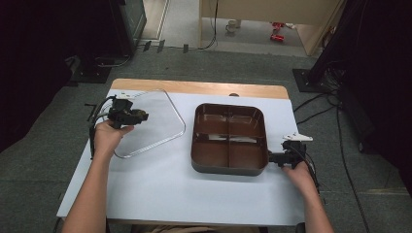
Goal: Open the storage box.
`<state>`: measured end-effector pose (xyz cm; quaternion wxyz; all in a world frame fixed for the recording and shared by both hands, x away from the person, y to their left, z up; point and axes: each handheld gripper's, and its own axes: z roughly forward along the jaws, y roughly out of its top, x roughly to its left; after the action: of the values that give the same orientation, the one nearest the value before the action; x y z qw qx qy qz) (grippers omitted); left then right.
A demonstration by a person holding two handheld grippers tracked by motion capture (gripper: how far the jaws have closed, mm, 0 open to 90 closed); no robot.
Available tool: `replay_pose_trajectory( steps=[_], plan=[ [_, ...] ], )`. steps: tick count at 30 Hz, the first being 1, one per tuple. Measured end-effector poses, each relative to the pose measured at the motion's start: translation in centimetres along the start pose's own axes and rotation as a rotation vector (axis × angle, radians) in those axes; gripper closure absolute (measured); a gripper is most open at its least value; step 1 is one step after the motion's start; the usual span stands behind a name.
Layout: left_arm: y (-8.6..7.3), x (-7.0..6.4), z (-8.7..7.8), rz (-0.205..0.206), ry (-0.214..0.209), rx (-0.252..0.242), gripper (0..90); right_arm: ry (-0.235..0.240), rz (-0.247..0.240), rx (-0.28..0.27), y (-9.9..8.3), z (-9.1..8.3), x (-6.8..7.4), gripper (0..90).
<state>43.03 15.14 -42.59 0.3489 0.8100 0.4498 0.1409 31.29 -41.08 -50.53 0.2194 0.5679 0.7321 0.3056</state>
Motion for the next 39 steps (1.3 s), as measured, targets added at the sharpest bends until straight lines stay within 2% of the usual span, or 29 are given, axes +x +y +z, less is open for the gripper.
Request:
replay_pose_trajectory(
  steps=[4, 7, 15, 27, 28, 32, 39],
  plan=[
    [-0.9, 0.8, 1.3, -0.031, 0.0, 0.023, 58.8, 0.0, 0.0, 0.0, 0.0, 0.0, 0.0, 0.0],
    [-1.2, 1.1, 2.2, -0.046, 0.021, 0.048, 58.8, 0.0, 0.0, 0.0, 0.0, 0.0, 0.0, 0.0],
    [-1.8, 1.0, 4.0, -0.02, 0.034, 0.078, 58.7, 0.0, 0.001, 0.0, 0.0, 0.0, 0.0, 0.0],
    [-2.0, 1.0, 4.0, -0.035, 0.021, 0.054, 57.5, 0.0, 0.0, 0.0, 0.0, 0.0, 0.0, 0.0],
    [-2.0, 1.1, 4.0, -0.045, 0.003, 0.05, 55.0, 0.0, 0.0, 0.0, 0.0, 0.0, 0.0, 0.0],
    [-1.7, 1.1, 3.3, -0.05, 0.015, 0.027, 44.9, -0.001, 0.0, 0.0, 0.0, 0.0, 0.0, 0.0],
    [-0.8, 0.6, 1.2, -0.068, -0.03, -0.027, 38.7, -0.001, 0.0, 0.0, 0.0, 0.0, 0.0, 0.0]
  ],
)
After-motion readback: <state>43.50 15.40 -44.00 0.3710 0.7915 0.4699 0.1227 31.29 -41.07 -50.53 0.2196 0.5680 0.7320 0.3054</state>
